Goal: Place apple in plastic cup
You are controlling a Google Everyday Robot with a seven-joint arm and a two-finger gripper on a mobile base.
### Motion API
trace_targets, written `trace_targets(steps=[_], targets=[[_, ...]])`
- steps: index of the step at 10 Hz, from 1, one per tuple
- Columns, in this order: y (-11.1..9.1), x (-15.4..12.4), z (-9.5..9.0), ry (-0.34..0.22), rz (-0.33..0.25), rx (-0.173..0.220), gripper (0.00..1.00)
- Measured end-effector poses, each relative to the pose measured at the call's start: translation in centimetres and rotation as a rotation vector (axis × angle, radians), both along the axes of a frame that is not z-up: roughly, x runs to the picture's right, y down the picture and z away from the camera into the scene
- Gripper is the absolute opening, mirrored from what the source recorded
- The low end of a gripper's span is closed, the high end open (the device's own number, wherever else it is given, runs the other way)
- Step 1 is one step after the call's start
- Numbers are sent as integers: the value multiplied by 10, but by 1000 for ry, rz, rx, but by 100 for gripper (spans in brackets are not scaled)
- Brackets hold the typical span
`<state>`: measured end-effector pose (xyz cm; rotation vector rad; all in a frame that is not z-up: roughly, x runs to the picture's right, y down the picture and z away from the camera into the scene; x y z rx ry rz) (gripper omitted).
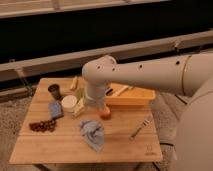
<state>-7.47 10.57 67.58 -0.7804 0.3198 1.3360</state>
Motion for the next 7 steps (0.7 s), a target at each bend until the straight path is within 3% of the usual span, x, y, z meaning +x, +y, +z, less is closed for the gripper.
trace_targets(steps=[5,7], targets=[[0,0,1,6,-3,2,80],[4,9,21,38,3,0,80]])
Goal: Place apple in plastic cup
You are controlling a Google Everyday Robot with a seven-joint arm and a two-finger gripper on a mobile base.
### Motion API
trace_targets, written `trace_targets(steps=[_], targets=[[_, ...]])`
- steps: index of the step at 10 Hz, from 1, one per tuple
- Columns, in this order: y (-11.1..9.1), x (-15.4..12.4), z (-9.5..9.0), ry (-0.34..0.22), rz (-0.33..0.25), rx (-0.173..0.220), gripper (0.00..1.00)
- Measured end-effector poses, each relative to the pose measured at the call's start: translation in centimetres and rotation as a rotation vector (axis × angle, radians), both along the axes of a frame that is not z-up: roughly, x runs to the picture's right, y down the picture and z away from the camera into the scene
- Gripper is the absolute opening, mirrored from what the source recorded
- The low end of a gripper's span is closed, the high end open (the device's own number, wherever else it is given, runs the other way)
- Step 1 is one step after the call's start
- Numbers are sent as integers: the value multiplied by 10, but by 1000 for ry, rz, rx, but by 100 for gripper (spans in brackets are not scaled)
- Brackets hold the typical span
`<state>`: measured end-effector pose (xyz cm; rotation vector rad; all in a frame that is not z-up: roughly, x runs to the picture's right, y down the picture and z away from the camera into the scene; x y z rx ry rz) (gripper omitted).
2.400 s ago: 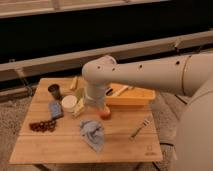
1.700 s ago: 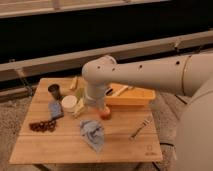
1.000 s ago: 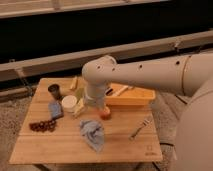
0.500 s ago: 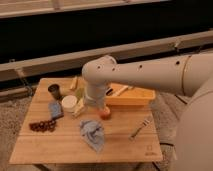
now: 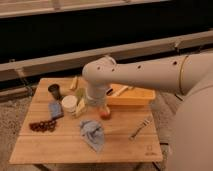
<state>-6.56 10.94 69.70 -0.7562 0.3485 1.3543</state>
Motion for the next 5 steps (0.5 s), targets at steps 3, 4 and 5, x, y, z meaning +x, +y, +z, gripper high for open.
trace_targets(steps=[3,4,5], targets=[[13,19,52,53,20,7,80],[15,24,65,64,33,11,80],[15,33,83,88,47,27,80]])
